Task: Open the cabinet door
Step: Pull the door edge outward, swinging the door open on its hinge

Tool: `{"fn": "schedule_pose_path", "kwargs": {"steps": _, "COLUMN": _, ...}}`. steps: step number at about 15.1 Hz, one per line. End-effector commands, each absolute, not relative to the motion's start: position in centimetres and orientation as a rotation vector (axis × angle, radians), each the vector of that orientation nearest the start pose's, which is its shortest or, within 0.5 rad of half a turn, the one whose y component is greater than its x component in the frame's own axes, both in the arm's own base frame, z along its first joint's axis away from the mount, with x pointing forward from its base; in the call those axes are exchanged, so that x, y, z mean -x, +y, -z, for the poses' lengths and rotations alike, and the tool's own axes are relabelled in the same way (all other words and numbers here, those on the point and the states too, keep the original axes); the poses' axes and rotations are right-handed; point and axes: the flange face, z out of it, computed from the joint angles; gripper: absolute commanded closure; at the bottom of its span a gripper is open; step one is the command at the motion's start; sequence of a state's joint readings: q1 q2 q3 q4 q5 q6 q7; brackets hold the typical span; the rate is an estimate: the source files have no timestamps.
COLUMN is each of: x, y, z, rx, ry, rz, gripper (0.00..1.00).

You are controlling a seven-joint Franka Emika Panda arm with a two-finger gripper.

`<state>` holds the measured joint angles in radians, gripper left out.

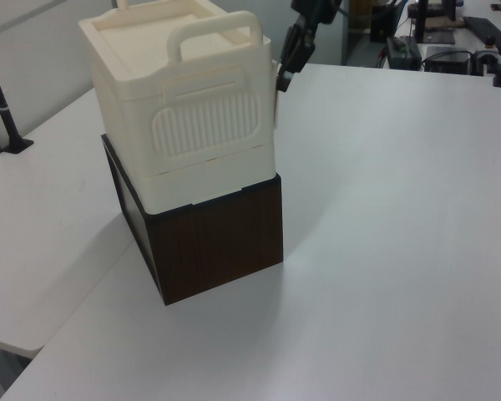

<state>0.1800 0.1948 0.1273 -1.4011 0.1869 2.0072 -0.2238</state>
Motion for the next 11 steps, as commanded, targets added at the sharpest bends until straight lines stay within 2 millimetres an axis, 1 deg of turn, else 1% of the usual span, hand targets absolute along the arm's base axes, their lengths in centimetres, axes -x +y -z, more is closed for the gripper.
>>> {"fn": "schedule_pose_path", "kwargs": {"steps": 1, "x": -60.1, "y": 16.7, "z": -64.2, "rx": 2.825, "ry": -0.612, "rz": 0.436, "gripper": 1.0}}
{"fn": "schedule_pose_path", "kwargs": {"steps": 4, "x": -59.9, "y": 13.8, "z": -64.1, "rx": 2.855, "ry": -0.558, "rz": 0.378, "gripper": 1.0}}
{"fn": "schedule_pose_path", "kwargs": {"steps": 5, "x": -59.9, "y": 12.5, "z": -64.2, "rx": 2.865, "ry": -0.534, "rz": 0.366, "gripper": 1.0}}
{"fn": "schedule_pose_path", "kwargs": {"steps": 7, "x": -59.8, "y": 9.3, "z": -64.2, "rx": 2.887, "ry": -0.488, "rz": 0.314, "gripper": 0.98}}
{"fn": "schedule_pose_path", "kwargs": {"steps": 9, "x": -60.0, "y": 5.9, "z": -64.0, "rx": 2.906, "ry": -0.41, "rz": 0.296, "gripper": 0.9}}
{"fn": "schedule_pose_path", "kwargs": {"steps": 11, "x": -60.3, "y": 2.0, "z": -63.9, "rx": 2.919, "ry": -0.344, "rz": 0.304, "gripper": 0.73}}
